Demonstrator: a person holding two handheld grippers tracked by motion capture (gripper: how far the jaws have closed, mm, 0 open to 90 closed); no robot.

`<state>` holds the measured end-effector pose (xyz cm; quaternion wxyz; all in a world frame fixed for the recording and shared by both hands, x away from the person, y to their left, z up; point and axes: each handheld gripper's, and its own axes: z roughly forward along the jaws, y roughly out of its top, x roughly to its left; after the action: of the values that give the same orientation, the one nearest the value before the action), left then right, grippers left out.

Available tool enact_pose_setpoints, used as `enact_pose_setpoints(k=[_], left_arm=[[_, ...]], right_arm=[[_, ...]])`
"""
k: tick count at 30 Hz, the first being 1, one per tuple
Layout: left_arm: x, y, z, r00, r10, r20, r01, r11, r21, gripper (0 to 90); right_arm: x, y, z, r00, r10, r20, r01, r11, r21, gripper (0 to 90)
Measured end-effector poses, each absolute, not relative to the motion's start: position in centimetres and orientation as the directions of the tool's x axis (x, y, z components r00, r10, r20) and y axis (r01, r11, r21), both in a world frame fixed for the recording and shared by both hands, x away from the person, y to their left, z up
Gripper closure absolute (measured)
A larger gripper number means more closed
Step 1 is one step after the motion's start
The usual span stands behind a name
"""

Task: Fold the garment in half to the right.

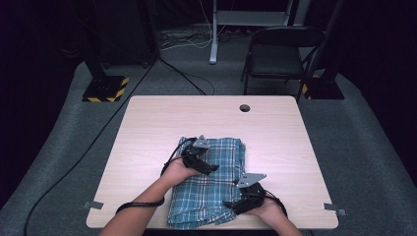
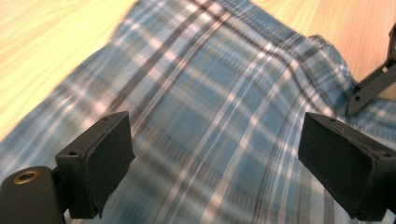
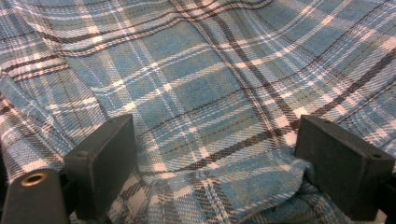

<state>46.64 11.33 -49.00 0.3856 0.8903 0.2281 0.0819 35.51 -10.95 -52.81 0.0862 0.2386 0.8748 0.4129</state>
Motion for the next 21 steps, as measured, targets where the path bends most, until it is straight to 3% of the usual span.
enact_pose_setpoints(k=[13,21], left_arm=[[47.8,8.7,-50.5,0.875,0.483,0.020,0.363,-0.684,0.632,11.0],[47.9,7.5,-48.5,0.883,0.469,-0.002,0.330,-0.618,0.714,10.9]], right_arm=[[35.5,-10.8,-52.7,-0.869,0.493,0.045,0.352,0.551,0.757,11.8],[35.7,-10.7,-52.8,-0.872,0.488,0.050,0.353,0.552,0.756,10.9]])
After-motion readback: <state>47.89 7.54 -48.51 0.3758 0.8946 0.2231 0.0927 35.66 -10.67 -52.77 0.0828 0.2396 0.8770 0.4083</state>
